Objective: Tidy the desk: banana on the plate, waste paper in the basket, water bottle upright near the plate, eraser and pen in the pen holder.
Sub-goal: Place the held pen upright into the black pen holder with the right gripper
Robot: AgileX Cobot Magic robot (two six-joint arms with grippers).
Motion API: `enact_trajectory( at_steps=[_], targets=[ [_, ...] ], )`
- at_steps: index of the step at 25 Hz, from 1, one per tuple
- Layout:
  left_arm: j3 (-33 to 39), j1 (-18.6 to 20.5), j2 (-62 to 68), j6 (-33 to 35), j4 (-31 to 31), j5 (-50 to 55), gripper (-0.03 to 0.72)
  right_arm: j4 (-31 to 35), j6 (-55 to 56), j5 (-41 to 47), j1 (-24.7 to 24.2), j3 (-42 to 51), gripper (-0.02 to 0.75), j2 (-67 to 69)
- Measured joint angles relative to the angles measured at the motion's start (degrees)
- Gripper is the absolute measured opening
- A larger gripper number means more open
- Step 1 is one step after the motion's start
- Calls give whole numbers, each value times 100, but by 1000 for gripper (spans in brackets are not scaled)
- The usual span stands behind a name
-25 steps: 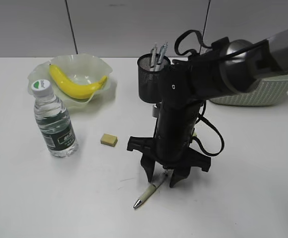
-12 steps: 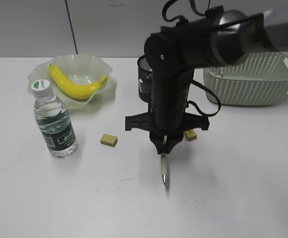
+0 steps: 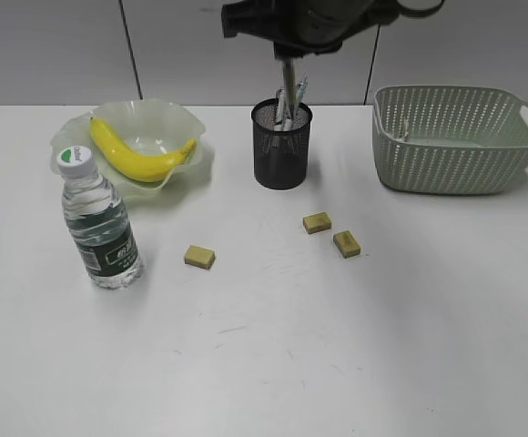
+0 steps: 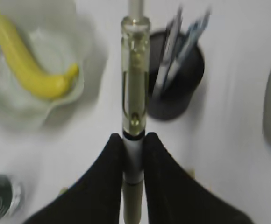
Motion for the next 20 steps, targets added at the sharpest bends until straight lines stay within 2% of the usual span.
enact_trajectory(
  at_steps=[2, 5, 8, 13, 16, 20],
  targets=[
    [0, 0, 0, 0, 6, 0, 267, -797, 44, -377, -13, 0, 108, 12],
    [0, 0, 0, 0, 50, 0, 267, -1424, 296, -982, -114, 0, 108, 134],
    [0, 0, 0, 0, 62, 0, 267, -1720, 749, -1617, -381, 0, 108, 371],
    [0, 0, 0, 0, 77, 0, 265, -1845, 1150, -2634, -885, 0, 108, 929],
    [0, 0, 0, 0, 76, 0, 266, -2127, 1175, -3231, -984, 0, 108, 1243],
    [0, 0, 0, 0, 83, 0, 265, -2504, 1175, -3448, -996, 0, 108, 1560]
  ],
)
